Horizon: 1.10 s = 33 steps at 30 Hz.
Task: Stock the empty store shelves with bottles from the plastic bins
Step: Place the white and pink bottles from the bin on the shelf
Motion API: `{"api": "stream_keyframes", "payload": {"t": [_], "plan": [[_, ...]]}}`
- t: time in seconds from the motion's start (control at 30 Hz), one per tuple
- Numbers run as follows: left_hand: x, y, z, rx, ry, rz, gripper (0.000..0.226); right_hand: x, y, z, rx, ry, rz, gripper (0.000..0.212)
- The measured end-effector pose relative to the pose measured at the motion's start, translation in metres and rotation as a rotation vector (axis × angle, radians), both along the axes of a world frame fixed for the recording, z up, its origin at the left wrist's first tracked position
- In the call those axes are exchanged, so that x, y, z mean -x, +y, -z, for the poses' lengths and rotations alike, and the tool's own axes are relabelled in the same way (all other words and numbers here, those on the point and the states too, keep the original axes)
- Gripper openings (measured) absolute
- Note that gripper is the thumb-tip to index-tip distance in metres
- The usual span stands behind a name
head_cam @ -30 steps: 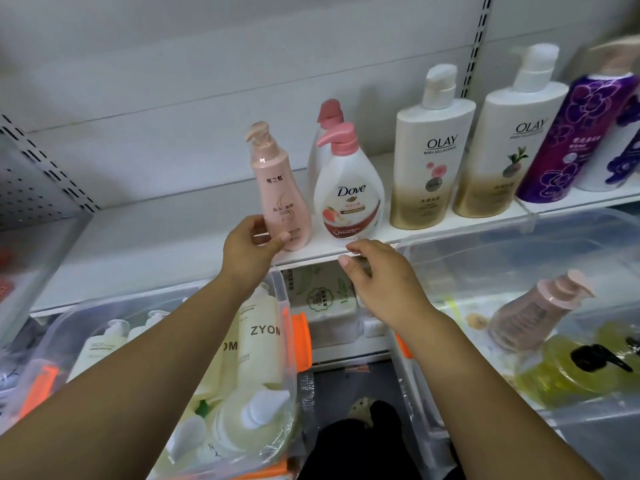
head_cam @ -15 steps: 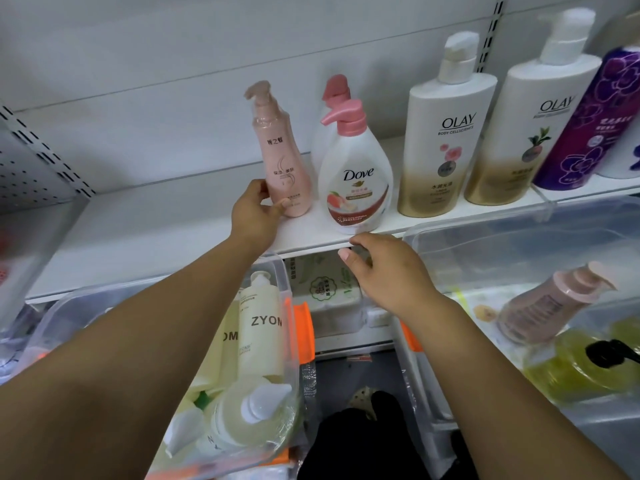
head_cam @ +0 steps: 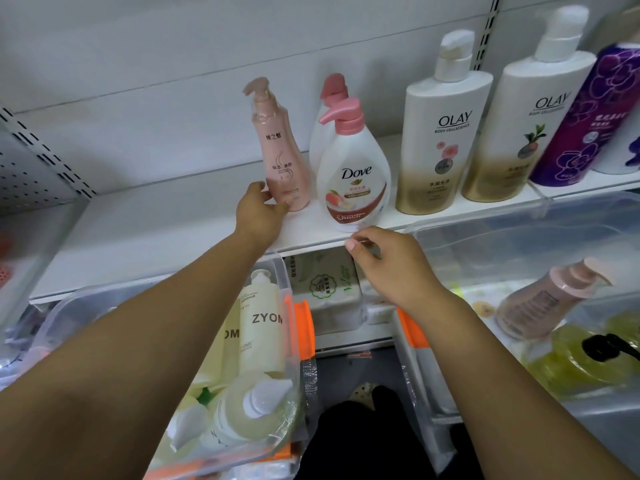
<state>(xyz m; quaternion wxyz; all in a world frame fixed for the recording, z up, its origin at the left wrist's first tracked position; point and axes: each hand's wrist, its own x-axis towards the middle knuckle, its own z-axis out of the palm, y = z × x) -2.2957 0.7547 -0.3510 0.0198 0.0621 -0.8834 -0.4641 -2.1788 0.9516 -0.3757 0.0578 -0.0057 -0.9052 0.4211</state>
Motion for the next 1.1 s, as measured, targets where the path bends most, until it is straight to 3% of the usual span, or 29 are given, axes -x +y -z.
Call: {"api": "stream_keyframes", "payload": {"t": [0.07, 0.17, 0.3, 0.4, 0.53, 0.7, 0.8, 0.93, 1.1], "plan": [[-0.016, 0.010, -0.004, -0.025, -0.001, -0.099, 0.069, -0.007, 0.004, -0.005, 0.155, 0.057, 0.080, 0.021], [-0.046, 0.031, -0.016, -0.158, 0.111, -0.222, 0.053, -0.020, 0.017, -0.016, 0.294, 0.114, 0.183, 0.012], [-0.089, 0.066, -0.030, -0.406, 0.177, -0.210, 0.029, -0.039, 0.051, -0.028, 0.273, 0.188, 0.308, 0.009], [-0.122, 0.101, -0.032, -0.448, 0.086, -0.139, 0.029, -0.058, 0.083, -0.029, 0.246, 0.169, 0.415, 0.019], [-0.148, 0.150, -0.010, -0.287, -0.097, -0.021, 0.055, -0.086, 0.131, -0.016, 0.163, -0.062, 0.445, 0.032], [-0.172, 0.183, 0.017, -0.066, -0.146, 0.056, 0.081, -0.115, 0.172, -0.008, 0.093, -0.204, 0.488, 0.043], [-0.170, 0.188, 0.030, 0.025, -0.174, 0.047, 0.078, -0.122, 0.190, -0.008, 0.067, -0.317, 0.564, 0.046], [-0.164, 0.194, 0.029, 0.051, -0.147, 0.068, 0.068, -0.121, 0.212, -0.004, -0.136, -0.465, 0.606, 0.058], [-0.165, 0.199, 0.031, 0.077, -0.147, 0.067, 0.064, -0.114, 0.226, 0.004, -0.047, -0.439, 0.532, 0.072]]}}
